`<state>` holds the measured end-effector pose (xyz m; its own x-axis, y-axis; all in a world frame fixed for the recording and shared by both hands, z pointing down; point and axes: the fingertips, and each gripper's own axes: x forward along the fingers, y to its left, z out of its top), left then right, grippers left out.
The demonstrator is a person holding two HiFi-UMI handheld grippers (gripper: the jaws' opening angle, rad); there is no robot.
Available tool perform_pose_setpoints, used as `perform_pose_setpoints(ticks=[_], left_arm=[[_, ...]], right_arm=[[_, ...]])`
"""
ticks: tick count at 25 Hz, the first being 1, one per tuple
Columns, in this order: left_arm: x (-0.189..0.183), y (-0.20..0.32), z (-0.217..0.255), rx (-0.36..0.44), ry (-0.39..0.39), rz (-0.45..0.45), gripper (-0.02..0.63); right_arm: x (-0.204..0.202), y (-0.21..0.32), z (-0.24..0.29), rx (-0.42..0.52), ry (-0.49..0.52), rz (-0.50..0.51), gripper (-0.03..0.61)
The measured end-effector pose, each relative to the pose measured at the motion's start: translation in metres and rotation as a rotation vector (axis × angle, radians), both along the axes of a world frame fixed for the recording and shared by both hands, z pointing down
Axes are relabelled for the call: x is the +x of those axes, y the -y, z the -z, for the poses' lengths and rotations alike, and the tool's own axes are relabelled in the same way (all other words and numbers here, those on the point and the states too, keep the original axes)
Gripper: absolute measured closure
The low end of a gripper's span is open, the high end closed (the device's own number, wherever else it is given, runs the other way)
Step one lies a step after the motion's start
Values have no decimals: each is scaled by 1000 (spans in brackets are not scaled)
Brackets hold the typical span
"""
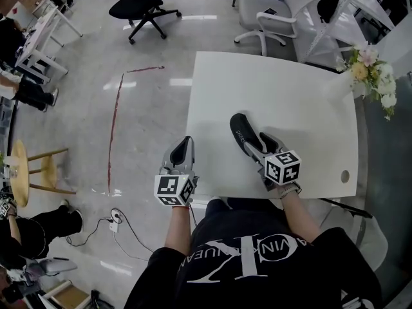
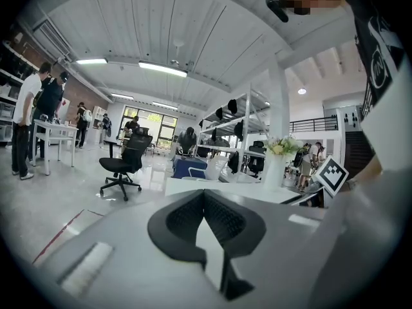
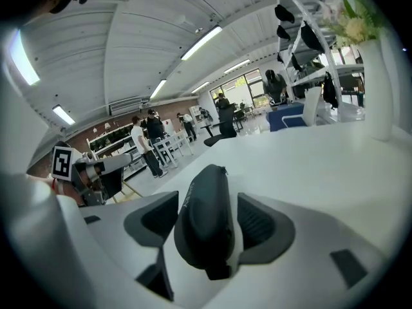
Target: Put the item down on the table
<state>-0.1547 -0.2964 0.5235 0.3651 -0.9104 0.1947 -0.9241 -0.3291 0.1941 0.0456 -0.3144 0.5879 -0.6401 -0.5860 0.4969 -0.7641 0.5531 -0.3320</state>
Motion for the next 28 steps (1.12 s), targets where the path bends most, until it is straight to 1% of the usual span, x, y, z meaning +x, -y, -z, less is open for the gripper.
perform_pose_setpoints(ticks=[6,7,10,13,19,28], left_arm=[[0,1,3,12,2,-16,603],[0,2,4,14,2,-19,603],[2,3,5,16,-4,-23,603],[3,2,4,19,-2,-34,603],[6,4,13,40,-7,-46,603],[7,8,27,67,-15,-57,603]], right_arm=[[8,5,19,68,5,-51,313],[9,6,22,84,-1,-61,338],[15,9,31,124,-16,-93,453],[18,9,40,154,-23,-105,512],[19,10,60,223,-39,-89,545],[20,18,88,296,-19,-103,554]])
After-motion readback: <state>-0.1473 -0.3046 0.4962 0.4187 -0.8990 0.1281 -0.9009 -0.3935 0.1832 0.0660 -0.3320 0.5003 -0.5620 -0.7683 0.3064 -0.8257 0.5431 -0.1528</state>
